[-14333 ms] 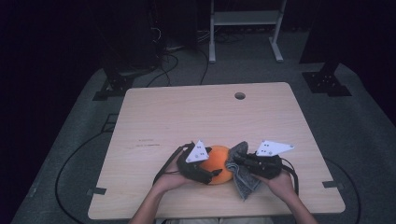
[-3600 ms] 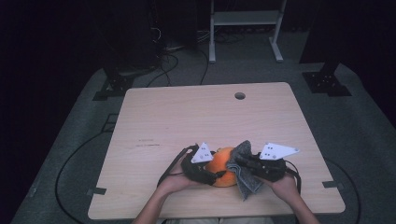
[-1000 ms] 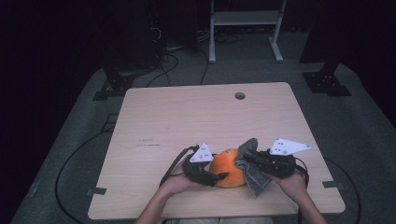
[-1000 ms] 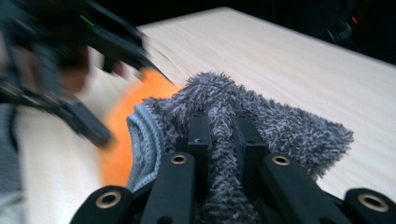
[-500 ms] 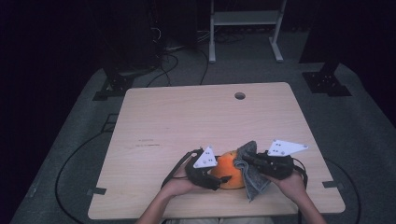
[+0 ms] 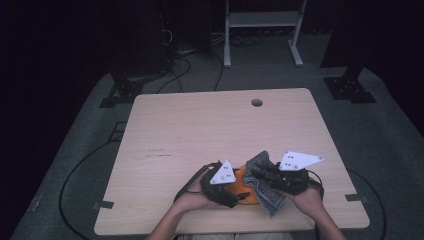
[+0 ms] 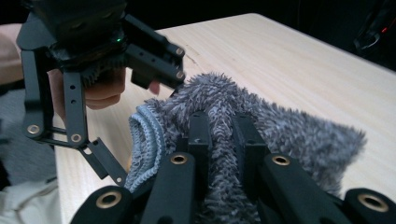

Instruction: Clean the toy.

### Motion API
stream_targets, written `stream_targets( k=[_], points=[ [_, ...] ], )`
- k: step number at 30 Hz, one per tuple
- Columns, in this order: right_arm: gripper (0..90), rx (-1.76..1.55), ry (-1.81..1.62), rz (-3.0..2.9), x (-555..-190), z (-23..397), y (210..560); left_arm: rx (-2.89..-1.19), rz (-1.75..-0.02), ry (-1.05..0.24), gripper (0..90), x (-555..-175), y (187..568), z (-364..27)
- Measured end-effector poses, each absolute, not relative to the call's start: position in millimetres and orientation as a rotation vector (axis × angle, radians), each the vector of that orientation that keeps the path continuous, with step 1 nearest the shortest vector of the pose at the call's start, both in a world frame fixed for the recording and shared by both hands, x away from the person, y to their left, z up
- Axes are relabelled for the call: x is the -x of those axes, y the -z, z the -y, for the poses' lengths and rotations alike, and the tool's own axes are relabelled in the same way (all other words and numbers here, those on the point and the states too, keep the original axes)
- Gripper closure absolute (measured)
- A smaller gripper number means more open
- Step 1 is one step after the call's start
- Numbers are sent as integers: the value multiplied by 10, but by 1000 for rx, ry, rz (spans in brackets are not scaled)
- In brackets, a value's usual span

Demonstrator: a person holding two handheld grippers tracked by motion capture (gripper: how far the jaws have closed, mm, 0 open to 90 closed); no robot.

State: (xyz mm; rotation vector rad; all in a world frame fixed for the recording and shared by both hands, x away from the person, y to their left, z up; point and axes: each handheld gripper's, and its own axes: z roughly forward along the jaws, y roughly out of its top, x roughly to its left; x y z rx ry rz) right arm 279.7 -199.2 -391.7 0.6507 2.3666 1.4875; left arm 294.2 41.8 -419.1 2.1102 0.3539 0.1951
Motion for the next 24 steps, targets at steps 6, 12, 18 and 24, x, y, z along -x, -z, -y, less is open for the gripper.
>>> stream_targets(
  k=[6, 12, 18, 24],
  points=[
    [793, -643, -1475, -2365, -2802, 2007, 3937, -2121, -339, -214, 269, -2935, 4211, -425],
    [793, -791, -1469, -2347, -2946, 2283, 4041, -2114, -310, -216, 282, -2917, 4225, -427],
    [794, -737, -1499, -2335, -2865, 2224, 3916, -2129, -205, -250, 289, -2845, 4218, -387],
    [794, -602, -1477, -2378, -2741, 1950, 3829, -2184, -94, -288, 292, -2779, 4209, -387]
  ],
)
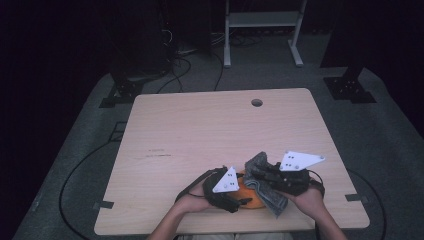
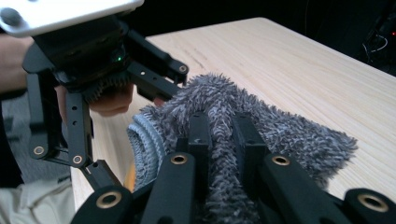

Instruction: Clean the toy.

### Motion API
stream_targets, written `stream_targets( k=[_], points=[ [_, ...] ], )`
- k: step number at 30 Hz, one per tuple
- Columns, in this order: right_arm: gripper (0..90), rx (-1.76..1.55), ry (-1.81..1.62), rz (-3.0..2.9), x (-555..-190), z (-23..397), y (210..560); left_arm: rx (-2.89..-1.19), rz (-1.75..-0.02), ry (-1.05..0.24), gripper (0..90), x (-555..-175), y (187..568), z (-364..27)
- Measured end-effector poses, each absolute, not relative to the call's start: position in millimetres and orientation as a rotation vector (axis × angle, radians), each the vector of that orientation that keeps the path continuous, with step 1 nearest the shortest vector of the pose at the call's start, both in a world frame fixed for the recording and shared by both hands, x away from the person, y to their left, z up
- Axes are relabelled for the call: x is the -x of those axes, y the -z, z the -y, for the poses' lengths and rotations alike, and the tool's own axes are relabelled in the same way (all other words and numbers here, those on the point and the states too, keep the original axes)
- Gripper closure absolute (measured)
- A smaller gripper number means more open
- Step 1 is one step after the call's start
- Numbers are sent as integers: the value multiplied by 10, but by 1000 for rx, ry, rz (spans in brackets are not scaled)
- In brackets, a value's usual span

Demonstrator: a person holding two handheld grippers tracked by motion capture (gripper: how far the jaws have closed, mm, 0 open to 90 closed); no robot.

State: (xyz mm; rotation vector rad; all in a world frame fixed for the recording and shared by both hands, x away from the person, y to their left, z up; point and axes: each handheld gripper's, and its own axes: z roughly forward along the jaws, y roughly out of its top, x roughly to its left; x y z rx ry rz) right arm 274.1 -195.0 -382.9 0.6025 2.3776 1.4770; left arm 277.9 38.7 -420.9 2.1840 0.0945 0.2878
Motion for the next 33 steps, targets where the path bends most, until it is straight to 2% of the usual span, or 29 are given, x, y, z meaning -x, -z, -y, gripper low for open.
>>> stream_targets(
  k=[5, 8, 9, 12, 16, 23, 26, 27, 29, 33],
  points=[
    [794, -672, -1471, -2379, -2834, 2043, 3930, -2172, -143, -248, 280, -2824, 4211, -405],
    [794, -698, -1488, -2363, -2829, 2049, 3943, -2167, -254, -213, 146, -2861, 4194, -326],
    [794, -687, -1498, -2363, -2819, 2035, 3939, -2173, -251, -213, 139, -2862, 4200, -317],
    [793, -665, -1480, -2361, -2801, 2013, 3927, -2166, -222, -221, 231, -2857, 4216, -365],
    [793, -715, -1486, -2350, -2860, 2096, 3971, -2180, -212, -210, 275, -2878, 4227, -435],
    [793, -827, -1494, -2340, -2958, 2269, 4109, -2206, -227, -147, 267, -2948, 4239, -570],
    [792, -837, -1492, -2326, -2957, 2244, 4102, -2194, -272, -118, 126, -2959, 4200, -494],
    [793, -836, -1513, -2322, -2954, 2234, 4094, -2188, -279, -120, 119, -2952, 4195, -474],
    [793, -822, -1523, -2308, -2928, 2202, 4062, -2194, -265, -144, 137, -2947, 4197, -464],
    [793, -792, -1538, -2303, -2898, 2155, 4026, -2192, -269, -139, 227, -2968, 4228, -539]
  ],
)
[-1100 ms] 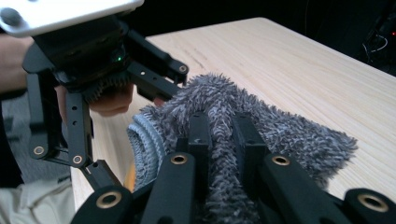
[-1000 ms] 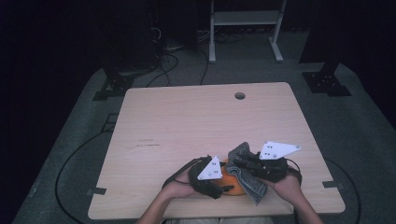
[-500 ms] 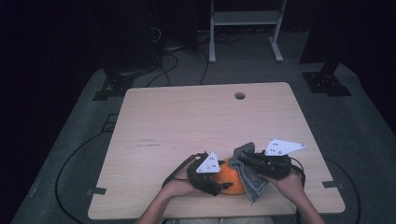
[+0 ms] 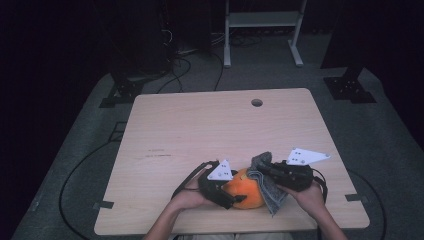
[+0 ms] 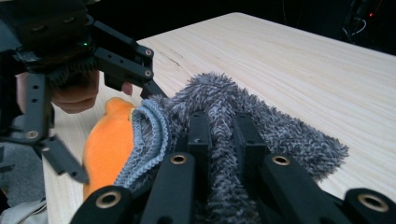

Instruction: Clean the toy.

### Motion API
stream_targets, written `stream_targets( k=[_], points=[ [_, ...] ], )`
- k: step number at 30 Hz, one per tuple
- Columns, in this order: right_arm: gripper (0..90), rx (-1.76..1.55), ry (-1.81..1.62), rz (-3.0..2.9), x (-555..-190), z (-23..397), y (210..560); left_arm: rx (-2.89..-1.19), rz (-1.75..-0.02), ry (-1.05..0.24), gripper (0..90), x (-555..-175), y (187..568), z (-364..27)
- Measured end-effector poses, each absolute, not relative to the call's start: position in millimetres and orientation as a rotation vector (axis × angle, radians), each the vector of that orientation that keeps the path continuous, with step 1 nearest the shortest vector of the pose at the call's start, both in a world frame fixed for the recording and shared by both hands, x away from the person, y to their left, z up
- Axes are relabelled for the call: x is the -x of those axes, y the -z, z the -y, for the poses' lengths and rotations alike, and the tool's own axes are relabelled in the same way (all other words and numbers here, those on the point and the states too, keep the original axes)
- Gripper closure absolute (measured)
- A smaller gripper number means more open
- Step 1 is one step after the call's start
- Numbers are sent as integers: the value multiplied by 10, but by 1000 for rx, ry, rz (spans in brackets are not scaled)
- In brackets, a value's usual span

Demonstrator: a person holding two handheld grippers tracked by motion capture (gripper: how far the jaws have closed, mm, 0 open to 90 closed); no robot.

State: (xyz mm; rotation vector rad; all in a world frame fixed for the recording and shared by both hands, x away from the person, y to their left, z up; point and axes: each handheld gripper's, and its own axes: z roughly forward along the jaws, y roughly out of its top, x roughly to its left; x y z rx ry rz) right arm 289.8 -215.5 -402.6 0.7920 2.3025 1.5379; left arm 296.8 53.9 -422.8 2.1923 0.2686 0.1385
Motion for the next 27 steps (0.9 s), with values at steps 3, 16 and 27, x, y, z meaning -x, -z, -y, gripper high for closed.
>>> stream_targets(
  k=[3, 16, 27],
  points=[
    [792, -817, -1549, -2308, -2929, 2176, 4078, -2213, -266, -139, 262, -2990, 4237, -605],
    [792, -808, -1550, -2293, -2911, 2149, 4098, -2236, -272, -75, 276, -3043, 4275, -773],
    [792, -952, -1553, -2312, -2990, 2359, 4313, -2245, -251, -71, 274, -3030, 4282, -778]
  ],
)
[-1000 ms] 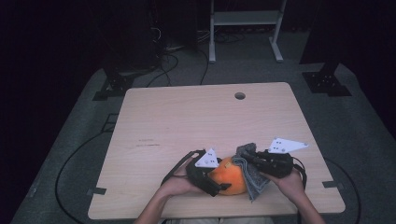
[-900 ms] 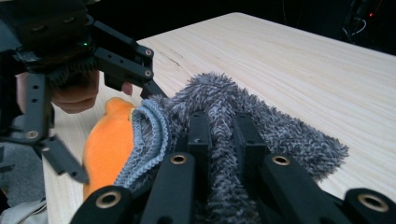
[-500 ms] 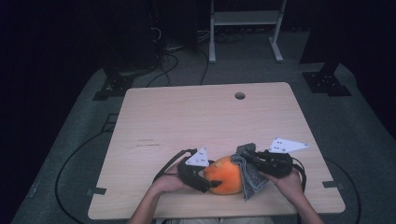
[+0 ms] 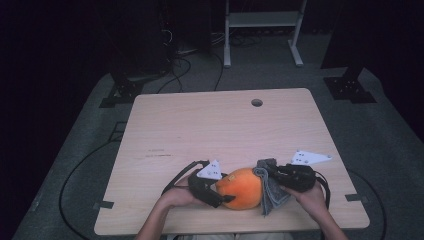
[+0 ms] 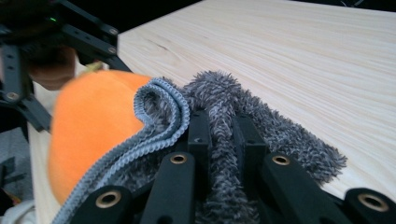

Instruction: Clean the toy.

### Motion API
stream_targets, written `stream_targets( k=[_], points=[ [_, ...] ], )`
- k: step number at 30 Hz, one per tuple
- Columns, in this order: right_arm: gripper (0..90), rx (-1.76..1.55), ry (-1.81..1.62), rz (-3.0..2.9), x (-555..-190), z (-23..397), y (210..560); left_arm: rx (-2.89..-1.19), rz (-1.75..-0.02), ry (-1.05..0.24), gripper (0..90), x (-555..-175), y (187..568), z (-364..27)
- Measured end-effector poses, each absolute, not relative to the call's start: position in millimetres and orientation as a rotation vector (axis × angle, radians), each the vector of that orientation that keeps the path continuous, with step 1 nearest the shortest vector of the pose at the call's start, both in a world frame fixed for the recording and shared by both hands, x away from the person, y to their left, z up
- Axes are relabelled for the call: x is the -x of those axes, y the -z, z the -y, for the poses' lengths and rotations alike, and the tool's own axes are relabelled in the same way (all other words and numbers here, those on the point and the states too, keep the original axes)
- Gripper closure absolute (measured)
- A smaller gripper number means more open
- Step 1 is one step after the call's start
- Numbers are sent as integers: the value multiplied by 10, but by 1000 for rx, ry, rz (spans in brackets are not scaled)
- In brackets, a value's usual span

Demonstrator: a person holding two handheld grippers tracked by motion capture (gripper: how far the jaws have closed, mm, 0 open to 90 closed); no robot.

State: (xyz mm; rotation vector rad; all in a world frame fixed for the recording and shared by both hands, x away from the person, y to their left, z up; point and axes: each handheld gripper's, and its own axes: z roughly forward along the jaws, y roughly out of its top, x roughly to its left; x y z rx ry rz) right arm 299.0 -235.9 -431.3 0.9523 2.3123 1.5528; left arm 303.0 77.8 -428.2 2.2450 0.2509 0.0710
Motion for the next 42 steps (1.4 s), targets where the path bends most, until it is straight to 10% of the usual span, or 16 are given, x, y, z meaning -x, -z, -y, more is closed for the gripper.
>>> stream_targets(
  k=[42],
  points=[
    [790, -868, -1679, -2335, -2943, 2390, 4050, -2223, -255, -72, 200, -3002, 4264, -648]
  ],
)
